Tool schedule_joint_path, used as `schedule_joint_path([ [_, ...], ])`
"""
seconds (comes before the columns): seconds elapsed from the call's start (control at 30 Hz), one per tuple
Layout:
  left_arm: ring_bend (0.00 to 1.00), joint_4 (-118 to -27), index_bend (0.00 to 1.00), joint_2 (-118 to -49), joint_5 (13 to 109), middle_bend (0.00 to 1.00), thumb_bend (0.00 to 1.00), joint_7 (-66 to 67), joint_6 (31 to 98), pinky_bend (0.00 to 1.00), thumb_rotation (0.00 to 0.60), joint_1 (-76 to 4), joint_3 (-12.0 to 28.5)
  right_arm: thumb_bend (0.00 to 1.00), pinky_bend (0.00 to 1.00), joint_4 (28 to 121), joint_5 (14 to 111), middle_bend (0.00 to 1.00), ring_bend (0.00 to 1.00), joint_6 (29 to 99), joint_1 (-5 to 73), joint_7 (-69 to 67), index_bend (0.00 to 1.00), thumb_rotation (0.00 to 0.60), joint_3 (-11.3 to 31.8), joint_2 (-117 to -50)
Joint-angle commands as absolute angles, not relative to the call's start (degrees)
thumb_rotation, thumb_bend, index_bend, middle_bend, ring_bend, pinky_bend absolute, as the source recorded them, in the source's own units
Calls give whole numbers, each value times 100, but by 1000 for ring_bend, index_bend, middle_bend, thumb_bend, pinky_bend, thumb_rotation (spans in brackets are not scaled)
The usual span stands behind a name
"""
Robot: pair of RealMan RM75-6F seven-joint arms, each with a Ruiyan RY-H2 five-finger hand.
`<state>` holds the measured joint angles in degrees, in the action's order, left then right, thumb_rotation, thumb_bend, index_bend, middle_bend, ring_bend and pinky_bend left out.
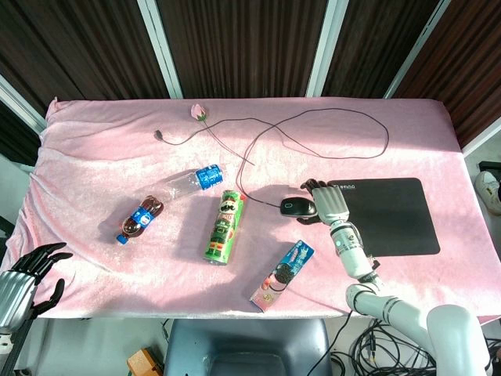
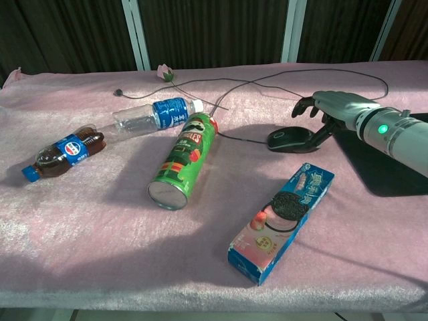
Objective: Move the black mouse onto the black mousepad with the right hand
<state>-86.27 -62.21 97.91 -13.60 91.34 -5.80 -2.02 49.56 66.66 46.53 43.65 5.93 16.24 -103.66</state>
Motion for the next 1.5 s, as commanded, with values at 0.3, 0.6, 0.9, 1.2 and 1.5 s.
schedule_joint_path([
  [0.3, 177, -8619, 296, -6222, 9796, 190, 514, -1378, 9169, 292, 600, -574, -203, 199, 450, 4805, 6689, 318, 317, 4672, 4382, 551, 408, 600, 1544, -10448],
  [0.6, 178, -8604, 296, -6204, 9788, 191, 514, -1428, 9225, 292, 600, -546, -206, 218, 714, 4051, 6813, 493, 596, 5080, 4460, 791, 613, 600, 1496, -10971],
  [0.9, 178, -8584, 297, -6190, 9788, 191, 514, -1481, 9254, 292, 600, -529, -212, 274, 889, 3149, 7138, 642, 764, 5823, 4402, 500, 836, 600, 1445, -11405],
  [1.2, 178, -8603, 296, -6195, 9784, 191, 514, -1454, 9261, 293, 600, -517, -215, 275, 890, 3875, 7099, 643, 764, 6567, 3663, 197, 840, 600, 1509, -10644],
  [1.5, 178, -8633, 296, -6199, 9776, 191, 514, -1407, 9239, 292, 600, -526, -209, 275, 889, 4096, 6750, 643, 764, 6282, 3096, 432, 839, 600, 1446, -10064],
])
